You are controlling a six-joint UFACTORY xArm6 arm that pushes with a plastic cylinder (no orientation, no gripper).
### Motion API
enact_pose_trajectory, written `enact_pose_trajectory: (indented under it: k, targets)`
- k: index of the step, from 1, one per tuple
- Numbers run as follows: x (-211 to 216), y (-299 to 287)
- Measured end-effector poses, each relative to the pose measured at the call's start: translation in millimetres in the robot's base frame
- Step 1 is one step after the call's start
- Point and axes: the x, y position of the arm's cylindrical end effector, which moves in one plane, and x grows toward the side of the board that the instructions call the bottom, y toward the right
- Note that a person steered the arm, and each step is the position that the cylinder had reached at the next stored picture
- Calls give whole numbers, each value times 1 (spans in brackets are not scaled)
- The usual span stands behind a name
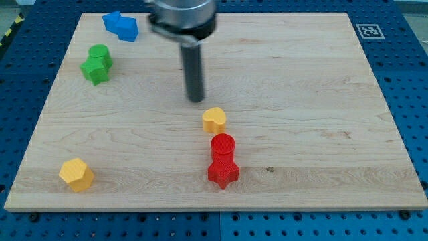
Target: Slide the yellow heart slightly left
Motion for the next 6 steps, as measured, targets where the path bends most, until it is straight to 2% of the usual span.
enact_pose_trajectory:
  k: [1, 4, 6]
  targets:
    - [10, 75]
    - [64, 59]
    - [67, 8]
